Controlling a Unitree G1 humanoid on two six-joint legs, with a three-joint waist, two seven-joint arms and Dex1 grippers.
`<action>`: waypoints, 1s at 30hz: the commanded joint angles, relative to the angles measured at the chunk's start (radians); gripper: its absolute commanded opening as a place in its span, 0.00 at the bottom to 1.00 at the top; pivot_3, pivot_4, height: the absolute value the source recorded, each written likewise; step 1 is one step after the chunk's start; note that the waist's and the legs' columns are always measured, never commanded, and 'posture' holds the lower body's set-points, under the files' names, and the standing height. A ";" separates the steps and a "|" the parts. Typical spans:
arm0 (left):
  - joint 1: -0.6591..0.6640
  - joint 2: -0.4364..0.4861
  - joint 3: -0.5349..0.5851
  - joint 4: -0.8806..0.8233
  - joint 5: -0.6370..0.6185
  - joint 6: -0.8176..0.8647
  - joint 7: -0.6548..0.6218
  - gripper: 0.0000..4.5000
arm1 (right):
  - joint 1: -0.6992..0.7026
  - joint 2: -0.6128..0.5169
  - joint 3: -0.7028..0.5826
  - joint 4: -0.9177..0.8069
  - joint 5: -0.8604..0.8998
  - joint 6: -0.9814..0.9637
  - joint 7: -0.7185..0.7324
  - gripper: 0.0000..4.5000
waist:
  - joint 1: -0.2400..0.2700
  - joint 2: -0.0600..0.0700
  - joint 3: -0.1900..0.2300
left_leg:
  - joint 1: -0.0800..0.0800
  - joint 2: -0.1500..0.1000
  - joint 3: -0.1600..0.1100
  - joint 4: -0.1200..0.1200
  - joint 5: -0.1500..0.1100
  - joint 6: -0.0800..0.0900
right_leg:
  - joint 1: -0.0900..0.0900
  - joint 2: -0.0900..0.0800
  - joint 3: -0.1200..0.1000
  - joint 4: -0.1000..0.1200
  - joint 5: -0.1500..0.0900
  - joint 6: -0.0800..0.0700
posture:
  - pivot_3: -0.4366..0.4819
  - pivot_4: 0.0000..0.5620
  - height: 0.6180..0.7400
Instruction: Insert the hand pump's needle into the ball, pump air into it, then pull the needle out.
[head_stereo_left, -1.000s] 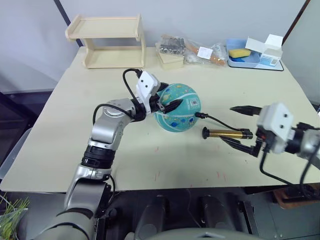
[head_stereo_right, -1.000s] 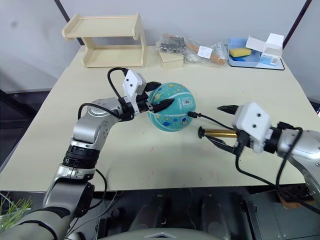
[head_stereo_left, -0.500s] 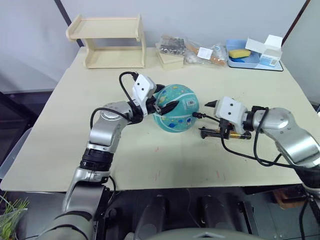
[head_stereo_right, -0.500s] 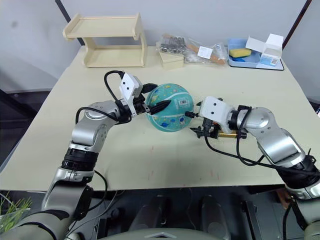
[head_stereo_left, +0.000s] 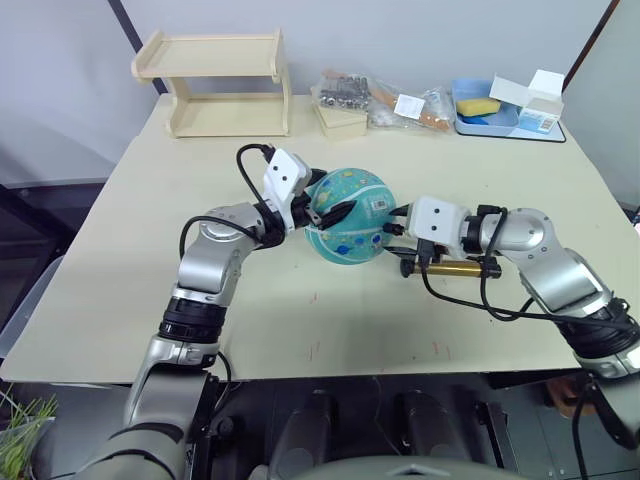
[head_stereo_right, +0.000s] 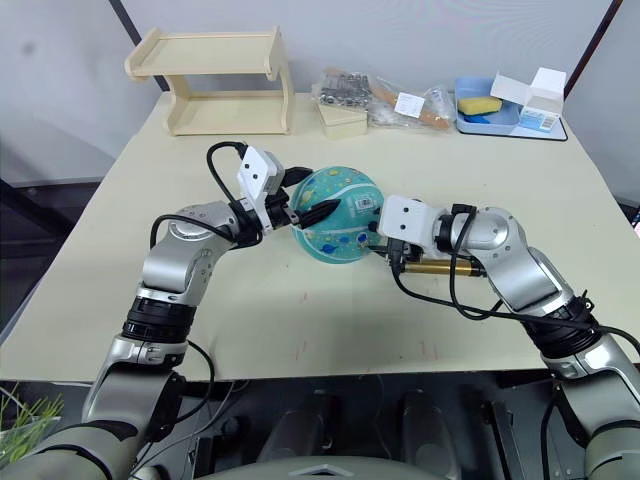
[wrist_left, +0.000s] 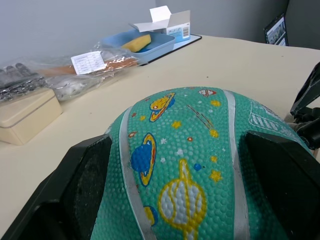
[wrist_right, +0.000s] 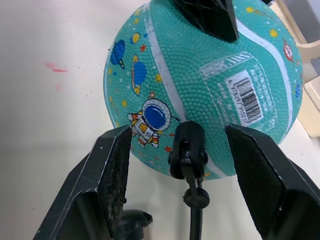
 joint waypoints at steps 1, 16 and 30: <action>0.018 0.004 -0.009 0.005 0.032 0.020 0.015 1.00 | -0.014 0.008 -0.026 -0.003 -0.022 -0.032 -0.001 0.69 | 0.000 0.000 0.000 | 0.000 0.000 0.000 0.000 0.000 0.000 | 0.000 0.000 0.000 0.000 0.000 0.000 | 0.48 0.27 1.00; 0.016 0.001 -0.008 -0.003 0.033 0.028 0.023 1.00 | 0.002 0.026 -0.055 0.007 -0.042 -0.045 0.002 0.69 | 0.000 0.000 0.000 | 0.000 0.000 0.000 0.000 0.000 -0.001 | 0.000 0.000 0.000 0.001 0.000 0.000 | 0.48 0.27 1.00; 0.017 0.001 -0.008 0.006 0.036 0.018 0.020 1.00 | 0.014 0.037 -0.075 0.038 -0.034 -0.105 0.025 0.69 | 0.000 0.000 0.000 | 0.000 0.000 0.000 0.000 0.000 -0.001 | 0.000 0.000 0.000 0.001 0.000 -0.001 | 0.48 0.27 1.00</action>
